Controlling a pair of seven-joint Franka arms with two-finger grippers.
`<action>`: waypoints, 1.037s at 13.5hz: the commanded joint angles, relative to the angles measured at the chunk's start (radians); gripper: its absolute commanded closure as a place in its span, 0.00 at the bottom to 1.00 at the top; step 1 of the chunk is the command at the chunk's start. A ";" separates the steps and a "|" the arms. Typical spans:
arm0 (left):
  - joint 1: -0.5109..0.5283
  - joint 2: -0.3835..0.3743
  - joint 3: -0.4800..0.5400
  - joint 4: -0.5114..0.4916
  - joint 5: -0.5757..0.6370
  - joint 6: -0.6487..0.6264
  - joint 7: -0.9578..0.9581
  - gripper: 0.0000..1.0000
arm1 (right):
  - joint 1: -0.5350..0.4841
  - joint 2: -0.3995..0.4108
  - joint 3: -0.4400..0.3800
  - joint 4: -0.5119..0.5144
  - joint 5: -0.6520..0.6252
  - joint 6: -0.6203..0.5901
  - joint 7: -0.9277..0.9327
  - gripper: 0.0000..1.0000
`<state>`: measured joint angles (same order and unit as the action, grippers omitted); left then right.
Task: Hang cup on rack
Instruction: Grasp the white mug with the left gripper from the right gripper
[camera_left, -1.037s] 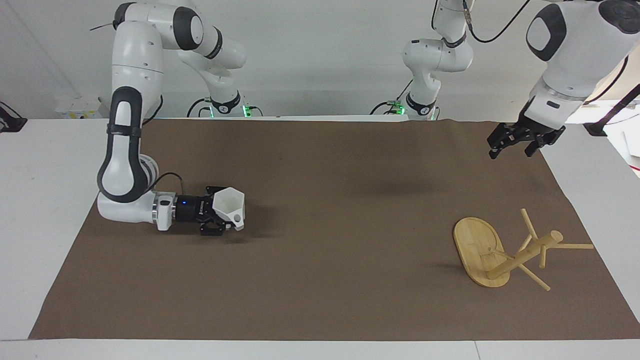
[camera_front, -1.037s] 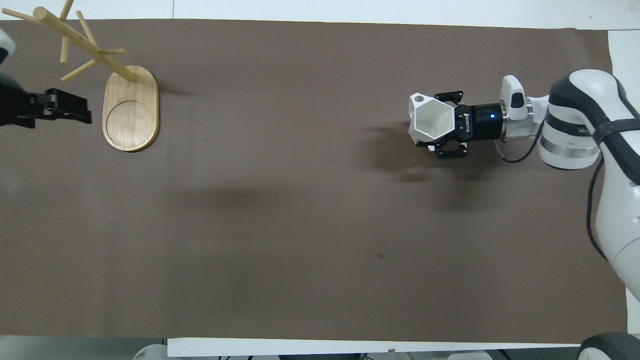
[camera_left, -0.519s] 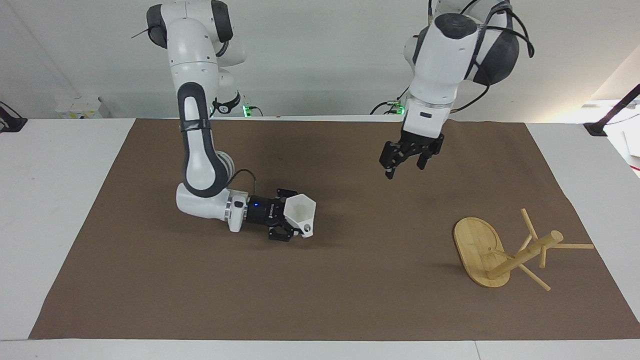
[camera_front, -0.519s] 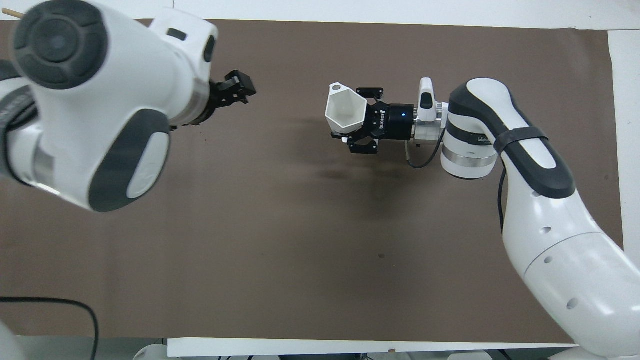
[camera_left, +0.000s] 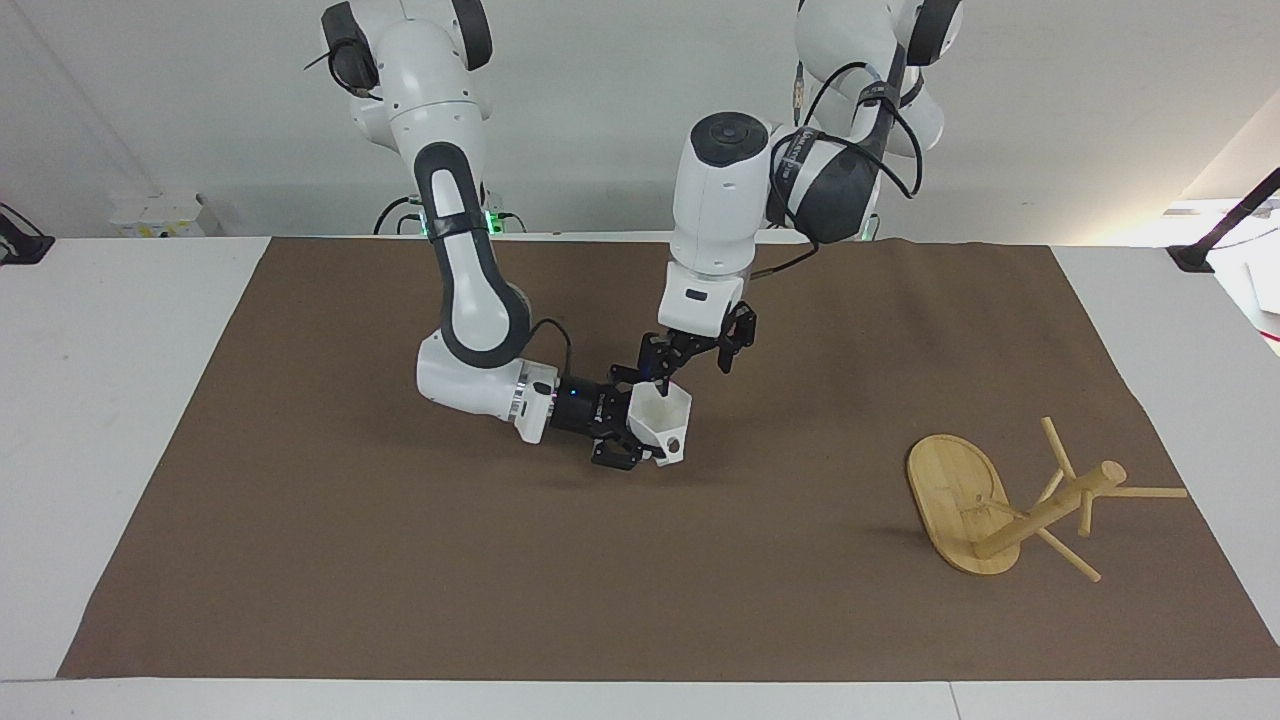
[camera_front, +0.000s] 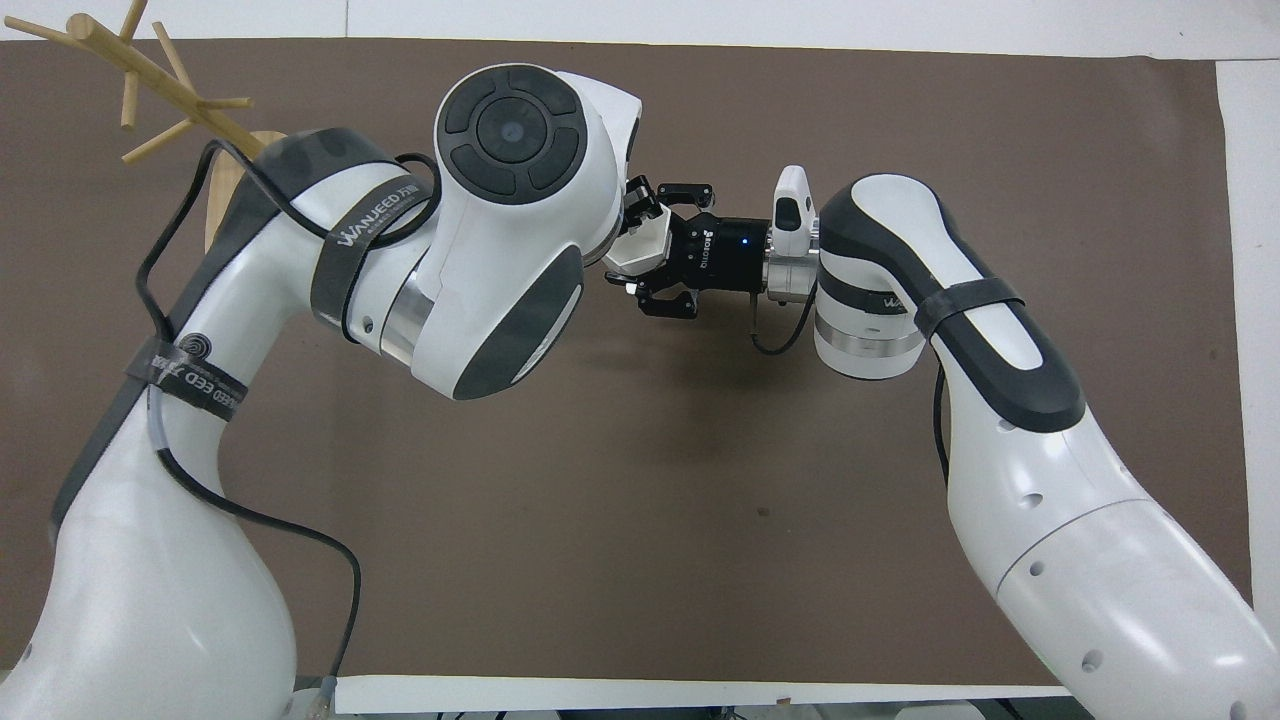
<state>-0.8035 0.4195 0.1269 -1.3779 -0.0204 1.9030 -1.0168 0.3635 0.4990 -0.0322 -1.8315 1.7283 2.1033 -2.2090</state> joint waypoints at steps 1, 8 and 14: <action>-0.016 0.013 0.014 -0.029 -0.016 0.024 -0.008 0.01 | -0.001 -0.014 0.000 -0.011 0.024 0.006 0.014 0.67; -0.039 0.022 0.017 -0.096 -0.009 0.162 -0.005 1.00 | 0.018 -0.013 0.000 -0.011 0.024 0.038 0.037 0.65; -0.023 0.028 0.025 -0.089 0.040 0.162 -0.005 1.00 | 0.006 -0.017 0.000 -0.012 0.024 0.047 0.055 0.00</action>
<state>-0.8246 0.4564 0.1353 -1.4566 -0.0128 2.0500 -1.0429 0.3770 0.4981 -0.0334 -1.8323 1.7457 2.1432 -2.1817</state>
